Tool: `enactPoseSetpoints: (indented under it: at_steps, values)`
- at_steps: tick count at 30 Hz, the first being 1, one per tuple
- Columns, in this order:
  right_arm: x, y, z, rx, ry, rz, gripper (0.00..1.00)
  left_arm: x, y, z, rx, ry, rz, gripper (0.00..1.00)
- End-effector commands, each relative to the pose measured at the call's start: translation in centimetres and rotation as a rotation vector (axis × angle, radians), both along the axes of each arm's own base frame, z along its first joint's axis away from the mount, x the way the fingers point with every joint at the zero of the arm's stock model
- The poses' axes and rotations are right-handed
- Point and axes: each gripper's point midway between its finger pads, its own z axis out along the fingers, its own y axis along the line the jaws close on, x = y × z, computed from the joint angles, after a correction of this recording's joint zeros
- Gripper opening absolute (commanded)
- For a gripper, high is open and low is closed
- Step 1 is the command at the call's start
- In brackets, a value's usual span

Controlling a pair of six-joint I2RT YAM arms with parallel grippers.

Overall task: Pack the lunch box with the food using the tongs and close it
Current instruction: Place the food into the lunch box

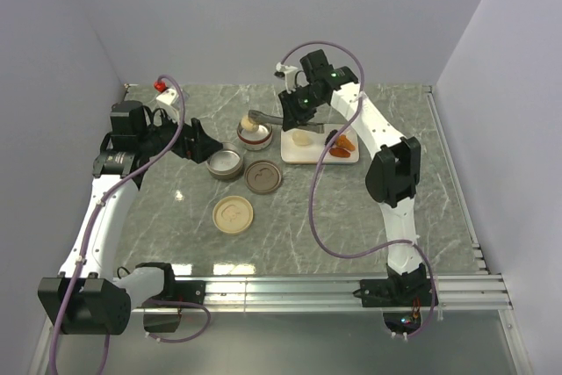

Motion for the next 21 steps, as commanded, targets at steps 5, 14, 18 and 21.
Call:
enactPoseSetpoints:
  at_steps: [5, 14, 18, 21]
  values:
    - [1.0, 1.2, -1.2, 0.009, -0.022, -0.009, 0.31, 0.5, 0.0, 0.7, -0.006, -0.028, 0.002, 0.99]
    - [1.0, 1.5, -3.1, -0.015, 0.002, -0.011, 0.31, 0.5, -0.1, 0.6, -0.006, -0.024, -0.001, 0.99]
    - [0.9, 1.6, -3.7, -0.041, -0.006, -0.006, 0.31, 0.6, 0.0, 0.5, -0.003, -0.021, 0.003, 0.99]
    - [0.7, 1.8, -4.0, -0.056, -0.013, 0.001, 0.32, 0.6, 0.0, 0.5, 0.0, -0.024, 0.003, 0.99]
